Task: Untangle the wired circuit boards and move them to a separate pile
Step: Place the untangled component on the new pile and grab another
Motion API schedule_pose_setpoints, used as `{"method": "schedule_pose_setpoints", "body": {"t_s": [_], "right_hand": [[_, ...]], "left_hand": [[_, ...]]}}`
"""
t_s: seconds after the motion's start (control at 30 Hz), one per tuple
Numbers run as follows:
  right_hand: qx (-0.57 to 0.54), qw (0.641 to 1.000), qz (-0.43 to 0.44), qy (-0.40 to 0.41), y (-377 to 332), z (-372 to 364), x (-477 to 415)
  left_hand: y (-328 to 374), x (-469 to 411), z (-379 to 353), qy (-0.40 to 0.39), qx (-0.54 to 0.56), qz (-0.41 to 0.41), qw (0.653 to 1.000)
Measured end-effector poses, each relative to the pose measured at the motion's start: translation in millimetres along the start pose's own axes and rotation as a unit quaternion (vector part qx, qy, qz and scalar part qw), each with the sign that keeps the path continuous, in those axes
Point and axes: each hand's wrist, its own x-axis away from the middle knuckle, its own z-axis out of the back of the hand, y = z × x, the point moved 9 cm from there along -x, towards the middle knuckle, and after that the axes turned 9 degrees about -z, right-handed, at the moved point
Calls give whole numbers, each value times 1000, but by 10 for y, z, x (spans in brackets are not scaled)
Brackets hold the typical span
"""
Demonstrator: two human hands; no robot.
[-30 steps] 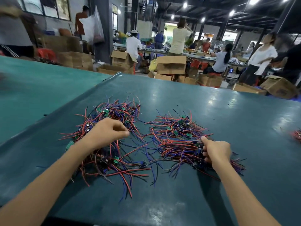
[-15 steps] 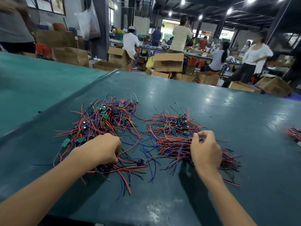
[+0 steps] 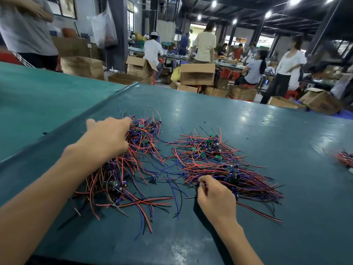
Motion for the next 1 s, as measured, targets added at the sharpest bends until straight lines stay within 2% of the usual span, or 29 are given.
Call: {"method": "schedule_pose_setpoints", "body": {"t_s": [0.1, 0.17, 0.23, 0.27, 0.3, 0.37, 0.4, 0.47, 0.57, 0.67, 0.8, 0.93, 1.0], "right_hand": [[10, 1000, 0, -1, 16, -11, -9], [12, 1000, 2, -3, 10, -18, -10], [7, 1000, 4, 2, 5, -8, -8], [4, 1000, 6, 4, 4, 1, -7], [0, 1000, 8, 5, -1, 6, -6], [-12, 1000, 13, 12, -10, 27, 10], [-17, 1000, 16, 17, -18, 45, 21], [-25, 999, 17, 27, -30, 78, 35], [-34, 998, 18, 40, -37, 109, 43], [-38, 998, 25, 53, -22, 118, 35], [-65, 993, 52, 84, -49, 167, 54], [-172, 972, 112, 118, -97, 314, 103], [-261, 956, 102, 88, -101, 324, 98]], "left_hand": [[-151, -11, 254, 69, 106, 24, 992], [-160, 34, 412, 132, 196, 15, 972], [-120, 87, 437, 145, 317, 18, 937], [-63, 101, 368, 126, 418, 23, 899], [29, 106, 256, 93, 529, 28, 843], [298, 134, 27, 16, 705, 41, 708], [429, 152, -74, -13, 755, 48, 654], [653, 194, -259, -52, 807, 57, 586], [884, 241, -490, -89, 846, 73, 520], [1001, 247, -577, -98, 868, 71, 482], [1073, 245, -580, -100, 880, 50, 462], [1210, 281, -635, -118, 878, 25, 463], [1279, 330, -733, -127, 861, 27, 492]]}}
